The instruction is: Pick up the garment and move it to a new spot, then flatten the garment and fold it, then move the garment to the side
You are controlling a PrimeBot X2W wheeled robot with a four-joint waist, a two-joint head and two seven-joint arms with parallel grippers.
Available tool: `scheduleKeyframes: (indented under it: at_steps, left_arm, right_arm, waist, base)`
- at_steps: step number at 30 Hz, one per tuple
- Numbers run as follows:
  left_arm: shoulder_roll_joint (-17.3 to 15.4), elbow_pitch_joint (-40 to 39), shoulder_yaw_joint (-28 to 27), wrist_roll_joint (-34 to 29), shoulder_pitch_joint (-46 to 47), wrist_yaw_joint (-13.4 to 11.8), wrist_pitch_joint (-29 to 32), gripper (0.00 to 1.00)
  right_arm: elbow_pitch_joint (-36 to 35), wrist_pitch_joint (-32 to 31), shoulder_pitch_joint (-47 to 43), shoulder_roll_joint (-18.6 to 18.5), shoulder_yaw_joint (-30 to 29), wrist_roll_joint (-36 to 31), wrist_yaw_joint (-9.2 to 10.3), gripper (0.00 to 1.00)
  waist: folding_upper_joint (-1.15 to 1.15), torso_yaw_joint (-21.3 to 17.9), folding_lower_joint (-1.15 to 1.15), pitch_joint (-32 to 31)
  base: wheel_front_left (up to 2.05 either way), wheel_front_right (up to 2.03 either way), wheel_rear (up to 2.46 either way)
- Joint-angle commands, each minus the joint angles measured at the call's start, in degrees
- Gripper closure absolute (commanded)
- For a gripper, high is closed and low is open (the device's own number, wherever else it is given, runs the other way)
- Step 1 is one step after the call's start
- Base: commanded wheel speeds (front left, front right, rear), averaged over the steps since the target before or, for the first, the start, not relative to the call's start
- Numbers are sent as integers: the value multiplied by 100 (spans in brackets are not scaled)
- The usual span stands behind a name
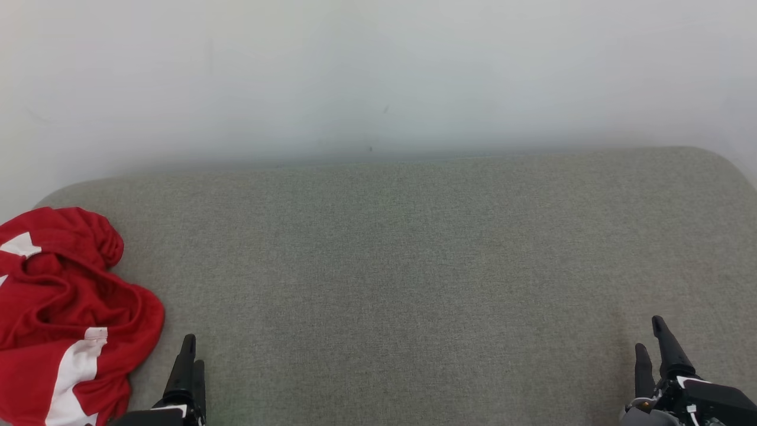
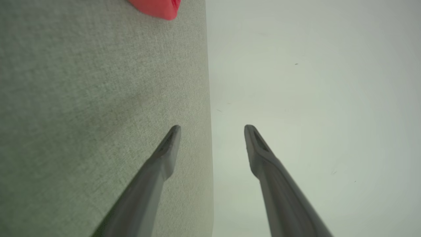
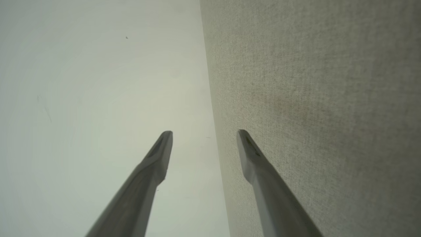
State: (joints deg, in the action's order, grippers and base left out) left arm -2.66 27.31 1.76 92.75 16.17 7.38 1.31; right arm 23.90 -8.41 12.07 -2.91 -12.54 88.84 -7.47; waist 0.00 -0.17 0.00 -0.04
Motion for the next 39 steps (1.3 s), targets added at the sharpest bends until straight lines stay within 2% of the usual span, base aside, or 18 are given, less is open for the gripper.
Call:
scheduleKeyframes:
  at_steps: [1, 7, 18, 26, 39]
  left_arm:
    - [-56, -175, 45, -143, 19, 3, -77, 0]
    - [-54, -378, 14, -679, -119, 3, -219, 0]
    - [-18, -966, -120, -2294, -381, -10, -442, 0]
    - [-20, -1255, 27, -3277, -536, -145, -570, 0]
    - [-22, -1806, 208, -4717, -758, -600, -783, 0]
  right_arm:
    - [-141, 88, 29, -70, 138, -96, 0, 0]
    - [-231, 302, -31, -159, 417, -576, -1, 0]
    - [-443, 623, -189, -161, 761, -2090, -1, 0]
    - [-613, 809, -257, -215, 1113, -3002, -1, 0]
    - [-968, 1118, -359, -322, 1731, -4111, -2, 0]
  waist:
    - [0, -3, 0, -8]
    - [0, -18, 0, -35]
    - [0, -50, 0, -84]
    - [0, -74, 0, -112]
    - [0, -138, 0, -170]
  base:
    - [0, 0, 0]
    - [0, 0, 0]
    - [0, 0, 0]
    - [0, 0, 0]
    - [0, 0, 0]
